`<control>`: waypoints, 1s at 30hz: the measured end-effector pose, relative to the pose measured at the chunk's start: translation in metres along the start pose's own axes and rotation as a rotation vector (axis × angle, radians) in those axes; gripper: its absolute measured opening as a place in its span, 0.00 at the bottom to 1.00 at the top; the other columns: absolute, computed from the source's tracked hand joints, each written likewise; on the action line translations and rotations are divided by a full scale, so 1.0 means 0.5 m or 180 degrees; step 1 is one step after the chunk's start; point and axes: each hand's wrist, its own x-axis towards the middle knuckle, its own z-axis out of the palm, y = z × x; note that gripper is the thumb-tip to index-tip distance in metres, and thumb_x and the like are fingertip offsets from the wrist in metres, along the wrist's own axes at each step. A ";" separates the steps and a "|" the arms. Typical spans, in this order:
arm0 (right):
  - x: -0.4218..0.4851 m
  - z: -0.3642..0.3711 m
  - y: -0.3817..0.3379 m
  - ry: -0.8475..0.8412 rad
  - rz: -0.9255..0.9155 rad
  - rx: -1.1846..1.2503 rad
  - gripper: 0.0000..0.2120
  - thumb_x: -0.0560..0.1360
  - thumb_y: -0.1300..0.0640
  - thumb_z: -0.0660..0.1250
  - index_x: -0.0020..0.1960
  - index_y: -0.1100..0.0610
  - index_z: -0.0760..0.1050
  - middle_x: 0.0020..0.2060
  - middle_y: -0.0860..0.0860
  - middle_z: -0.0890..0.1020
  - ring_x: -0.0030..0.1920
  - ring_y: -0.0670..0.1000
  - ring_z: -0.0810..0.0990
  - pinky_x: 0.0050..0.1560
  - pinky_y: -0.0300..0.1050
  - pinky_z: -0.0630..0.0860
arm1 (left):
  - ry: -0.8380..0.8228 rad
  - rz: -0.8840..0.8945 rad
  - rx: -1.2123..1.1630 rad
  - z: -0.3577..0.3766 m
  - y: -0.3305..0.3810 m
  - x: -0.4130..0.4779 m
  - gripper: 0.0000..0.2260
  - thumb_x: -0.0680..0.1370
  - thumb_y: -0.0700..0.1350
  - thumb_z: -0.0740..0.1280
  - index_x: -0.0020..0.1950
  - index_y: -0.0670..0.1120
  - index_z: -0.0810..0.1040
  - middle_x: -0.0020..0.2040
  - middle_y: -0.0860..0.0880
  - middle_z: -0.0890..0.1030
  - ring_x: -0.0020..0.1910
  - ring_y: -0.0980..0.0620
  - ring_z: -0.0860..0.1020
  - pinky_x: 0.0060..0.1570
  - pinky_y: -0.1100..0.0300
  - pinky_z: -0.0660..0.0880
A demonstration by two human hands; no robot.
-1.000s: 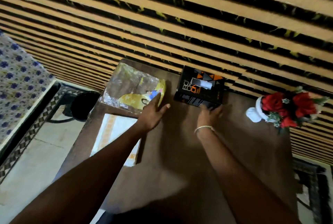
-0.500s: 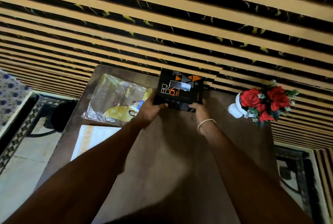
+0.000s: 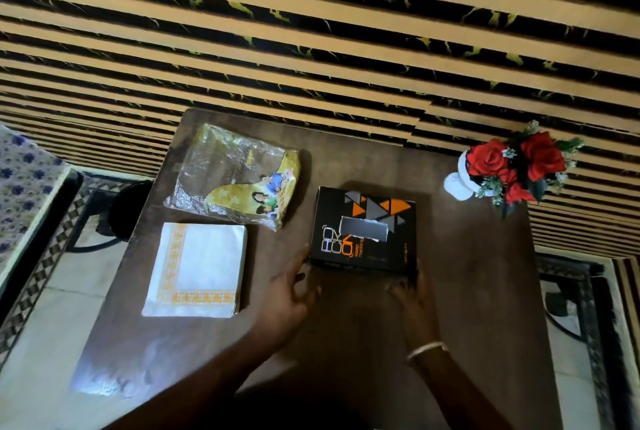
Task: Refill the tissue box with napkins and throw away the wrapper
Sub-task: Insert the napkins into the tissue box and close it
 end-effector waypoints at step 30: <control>0.087 0.171 -0.126 -0.1875 -0.1732 -0.4799 0.76 0.49 0.30 0.77 0.77 0.53 0.30 0.78 0.54 0.35 0.77 0.56 0.31 0.76 0.62 0.36 | -0.0146 0.0882 0.0972 -0.050 -0.021 0.014 0.24 0.74 0.38 0.72 0.70 0.46 0.74 0.63 0.47 0.81 0.59 0.49 0.80 0.53 0.64 0.74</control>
